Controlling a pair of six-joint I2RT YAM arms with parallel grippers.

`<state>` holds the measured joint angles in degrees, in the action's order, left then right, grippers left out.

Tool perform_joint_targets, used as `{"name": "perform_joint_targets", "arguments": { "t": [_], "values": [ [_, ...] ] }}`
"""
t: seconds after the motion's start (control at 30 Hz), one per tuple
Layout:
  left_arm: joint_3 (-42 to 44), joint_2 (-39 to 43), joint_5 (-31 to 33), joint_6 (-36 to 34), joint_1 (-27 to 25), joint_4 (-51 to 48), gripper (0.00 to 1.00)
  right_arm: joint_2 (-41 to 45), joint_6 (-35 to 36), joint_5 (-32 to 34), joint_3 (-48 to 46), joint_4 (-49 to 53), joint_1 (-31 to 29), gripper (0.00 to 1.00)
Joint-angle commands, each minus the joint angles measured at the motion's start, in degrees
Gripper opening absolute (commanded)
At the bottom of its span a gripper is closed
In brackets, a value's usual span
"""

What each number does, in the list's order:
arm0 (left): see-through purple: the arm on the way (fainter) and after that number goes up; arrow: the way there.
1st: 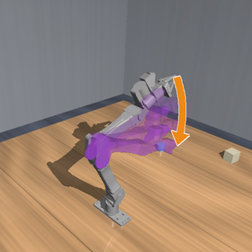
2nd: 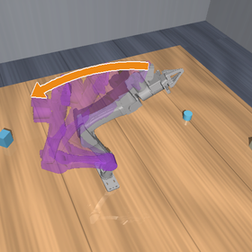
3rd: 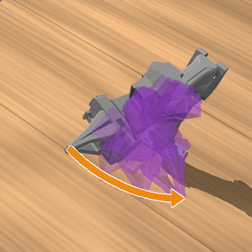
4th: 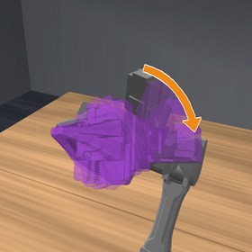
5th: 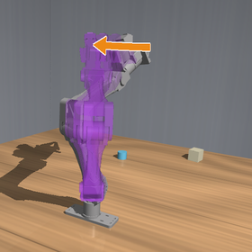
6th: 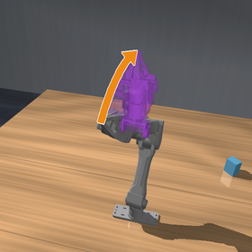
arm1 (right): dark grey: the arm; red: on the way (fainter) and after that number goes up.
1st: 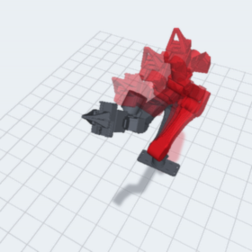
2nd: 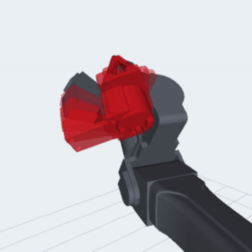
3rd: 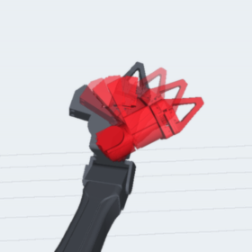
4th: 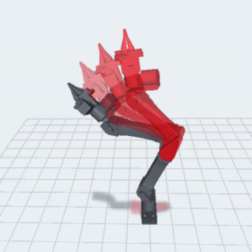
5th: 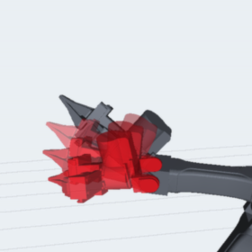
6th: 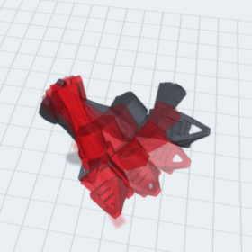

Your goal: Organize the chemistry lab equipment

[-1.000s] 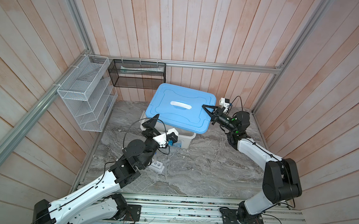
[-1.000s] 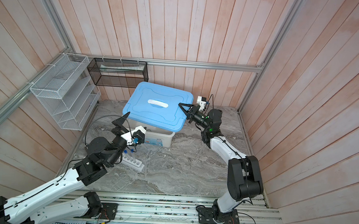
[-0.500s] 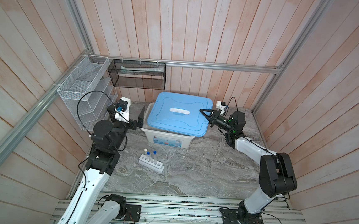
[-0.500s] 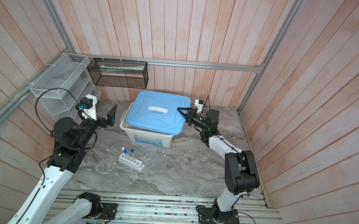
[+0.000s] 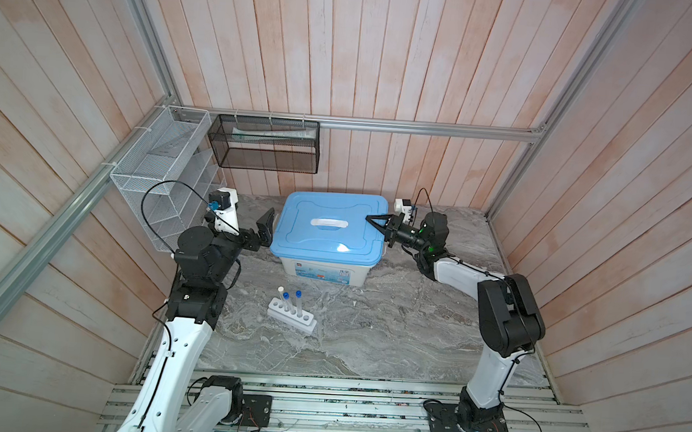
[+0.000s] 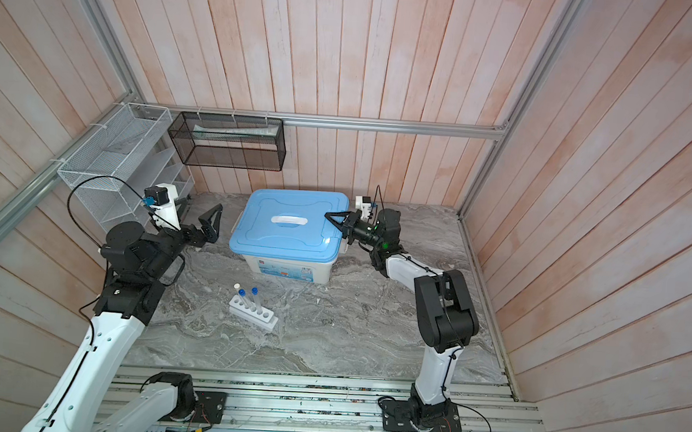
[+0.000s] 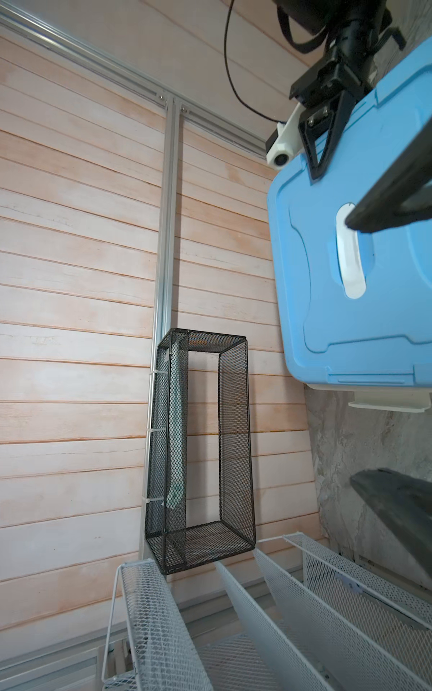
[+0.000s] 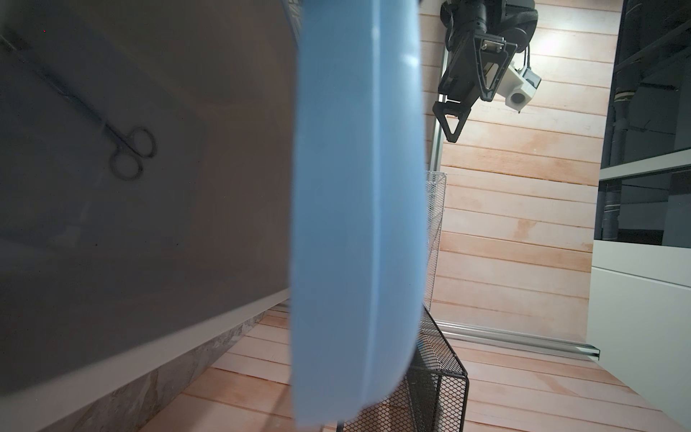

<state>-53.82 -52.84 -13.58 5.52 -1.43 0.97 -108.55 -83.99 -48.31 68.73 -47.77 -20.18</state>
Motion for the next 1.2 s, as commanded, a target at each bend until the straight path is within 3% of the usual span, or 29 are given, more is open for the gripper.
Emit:
{"name": "perform_joint_targets", "arguments": {
  "t": [0.0,0.67,1.17],
  "values": [
    [1.26,0.01,-1.8,1.95,0.42,2.14,1.0,-0.68,0.02,-0.27,2.59,-2.71,-0.13,0.13],
    [2.66,-0.16,-0.86,0.89,0.73,2.36,1.0,-4.83,0.83,0.11,4.32,-2.34,0.17,0.13],
    [2.58,-0.25,-1.05,1.16,0.76,2.37,1.0,-2.99,2.3,0.59,2.2,-0.84,1.22,0.23]
  ]
}}
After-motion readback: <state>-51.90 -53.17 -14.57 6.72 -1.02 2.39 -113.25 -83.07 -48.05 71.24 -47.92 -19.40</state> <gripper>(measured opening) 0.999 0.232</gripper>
